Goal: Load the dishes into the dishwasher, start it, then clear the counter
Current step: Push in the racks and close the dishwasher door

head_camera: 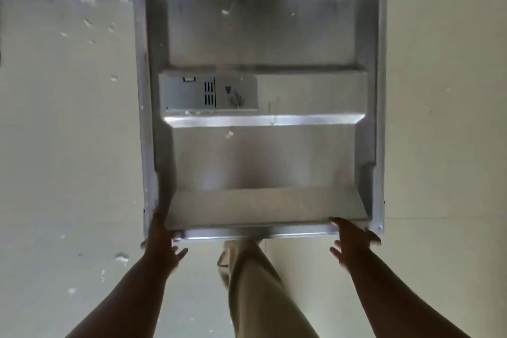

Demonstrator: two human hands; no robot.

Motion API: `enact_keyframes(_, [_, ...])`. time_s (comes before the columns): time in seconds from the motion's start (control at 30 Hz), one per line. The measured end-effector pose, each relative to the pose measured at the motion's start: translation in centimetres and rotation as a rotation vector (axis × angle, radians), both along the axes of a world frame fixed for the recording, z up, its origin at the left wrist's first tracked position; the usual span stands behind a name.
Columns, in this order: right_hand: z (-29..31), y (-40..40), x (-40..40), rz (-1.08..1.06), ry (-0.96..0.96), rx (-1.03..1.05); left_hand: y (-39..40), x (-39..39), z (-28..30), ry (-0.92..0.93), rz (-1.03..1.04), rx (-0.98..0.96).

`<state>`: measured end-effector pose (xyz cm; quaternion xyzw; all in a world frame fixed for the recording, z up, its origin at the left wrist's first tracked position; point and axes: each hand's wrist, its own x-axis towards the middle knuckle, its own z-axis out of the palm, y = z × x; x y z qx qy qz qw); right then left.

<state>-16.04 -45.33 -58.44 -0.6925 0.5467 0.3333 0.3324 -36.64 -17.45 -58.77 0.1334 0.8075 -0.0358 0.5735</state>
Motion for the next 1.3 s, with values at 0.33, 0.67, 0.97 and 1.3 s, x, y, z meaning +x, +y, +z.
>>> enact_keyframes(0.33, [-3.7, -2.4, -1.1, -0.418, -0.179, 0.523, -3.1, -2.8, -3.6, -0.364, 0.425, 0.113])
enact_keyframes(0.67, [1.8, -3.7, -1.9, -0.482, -0.232, 0.495, -3.4, -2.9, 1.4, -0.298, 0.493, 0.144])
enact_keyframes(0.97, [21.3, -1.0, 1.1, -0.250, -0.402, 0.496, -3.1, -1.2, 22.7, -0.398, 0.598, 0.314])
enact_keyframes(1.3, [40.0, 7.9, 11.2, 0.470, -0.842, 0.274, 4.5, 11.7, 43.7, -0.335, -0.442, 0.878])
